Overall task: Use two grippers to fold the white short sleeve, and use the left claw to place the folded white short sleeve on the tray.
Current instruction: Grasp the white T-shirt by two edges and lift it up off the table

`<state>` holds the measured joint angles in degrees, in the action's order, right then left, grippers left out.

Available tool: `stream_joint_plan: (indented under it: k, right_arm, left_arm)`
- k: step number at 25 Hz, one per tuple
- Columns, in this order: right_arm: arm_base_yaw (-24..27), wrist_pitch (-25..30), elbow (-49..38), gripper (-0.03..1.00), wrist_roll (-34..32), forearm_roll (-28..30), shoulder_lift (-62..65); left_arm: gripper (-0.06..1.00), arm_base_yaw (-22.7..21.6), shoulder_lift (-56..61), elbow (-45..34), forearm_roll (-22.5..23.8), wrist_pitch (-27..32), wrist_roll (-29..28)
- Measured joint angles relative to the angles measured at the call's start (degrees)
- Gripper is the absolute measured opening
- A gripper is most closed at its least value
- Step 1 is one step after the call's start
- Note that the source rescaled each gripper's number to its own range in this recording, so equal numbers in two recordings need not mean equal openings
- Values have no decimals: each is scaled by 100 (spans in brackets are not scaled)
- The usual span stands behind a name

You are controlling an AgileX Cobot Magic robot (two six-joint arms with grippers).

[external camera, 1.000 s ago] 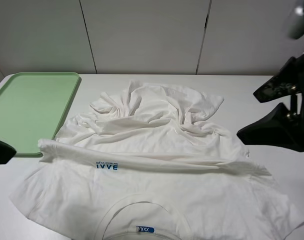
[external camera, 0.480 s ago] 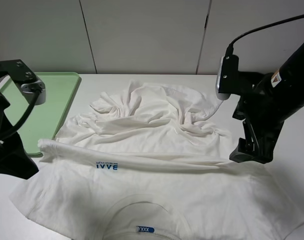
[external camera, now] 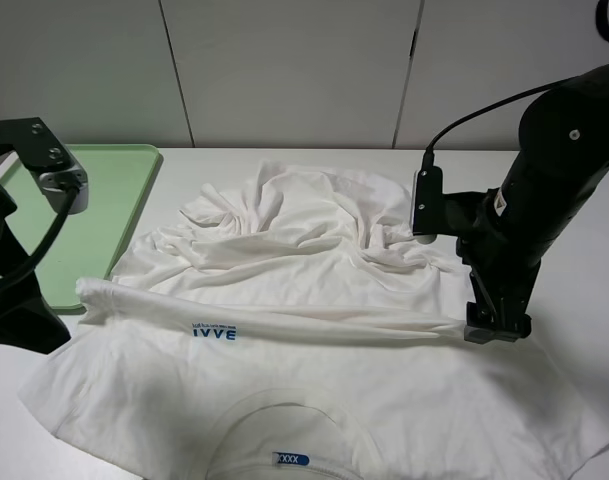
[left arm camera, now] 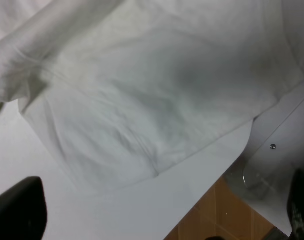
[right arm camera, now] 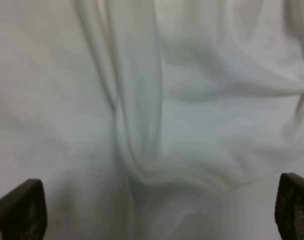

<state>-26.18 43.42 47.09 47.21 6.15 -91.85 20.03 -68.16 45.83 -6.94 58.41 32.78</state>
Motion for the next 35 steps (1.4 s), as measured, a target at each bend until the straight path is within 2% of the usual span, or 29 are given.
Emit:
stream_joint_plan:
  k: [2,6,11,21,25,26,27,29,30,35]
  right_arm:
    - [0,-69,-5,100,-2,190,-145]
    - [0,-541,-200,100,-14,432,-322]
    - [0,-1196,-593,100,-82,1118,-590]
    - [0,-1347,-669,99,-174,1432,-1162]
    - [0,-1312,-673,65,-187,1591,-1176]
    - [0,-1312,-673,65,-187,1591,-1176]
    - [0,-1250,-673,38,-187,1637,-1176]
    - [0,-1135,-676,10,-187,1636,-1176]
    - [0,-1097,-676,0,-193,1651,-1176]
    - [0,-990,-676,0,-193,1751,-1176]
  left_arm:
    - [96,0,0,0,2,19,0]
    - [96,0,0,0,2,47,0]
    - [96,0,0,0,7,47,0]
    - [96,0,0,0,-99,-1,0]
    - [96,0,0,0,-101,-19,0]
    - [96,0,0,0,-101,-31,0]
    - [96,0,0,0,-101,-31,0]
    - [96,0,0,0,-101,-58,0]
    - [96,0,0,0,-101,-64,0]
    - [94,0,0,0,-101,-239,0]
